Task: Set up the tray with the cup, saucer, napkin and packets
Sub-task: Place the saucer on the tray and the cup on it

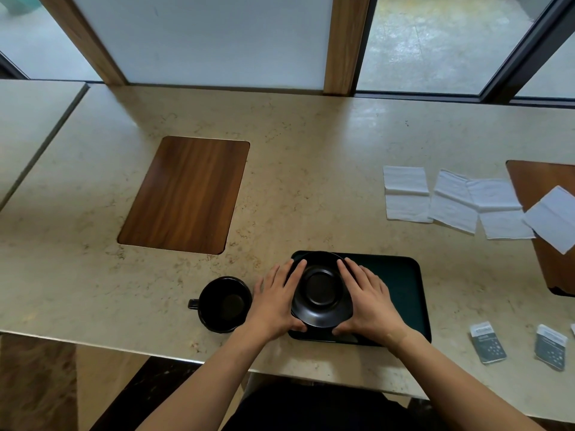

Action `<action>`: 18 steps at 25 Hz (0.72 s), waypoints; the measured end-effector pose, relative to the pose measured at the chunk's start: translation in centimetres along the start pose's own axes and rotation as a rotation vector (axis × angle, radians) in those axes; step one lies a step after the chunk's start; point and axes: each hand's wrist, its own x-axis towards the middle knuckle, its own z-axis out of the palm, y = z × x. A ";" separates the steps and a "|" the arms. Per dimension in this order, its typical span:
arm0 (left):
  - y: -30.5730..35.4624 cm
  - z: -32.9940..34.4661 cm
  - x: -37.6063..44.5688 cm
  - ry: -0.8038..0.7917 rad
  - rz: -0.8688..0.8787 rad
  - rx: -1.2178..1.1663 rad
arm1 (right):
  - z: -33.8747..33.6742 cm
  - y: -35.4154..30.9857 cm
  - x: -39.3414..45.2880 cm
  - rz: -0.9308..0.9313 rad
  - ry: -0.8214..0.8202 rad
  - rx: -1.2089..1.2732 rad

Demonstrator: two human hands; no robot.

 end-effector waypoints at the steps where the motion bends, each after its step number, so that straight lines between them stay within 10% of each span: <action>1: 0.0 0.0 0.0 0.000 0.002 0.002 | 0.0 0.0 -0.1 -0.001 0.000 0.001; 18: -0.1 0.3 -0.5 0.007 0.028 0.064 | 0.2 -0.4 -1.2 -0.034 0.000 -0.015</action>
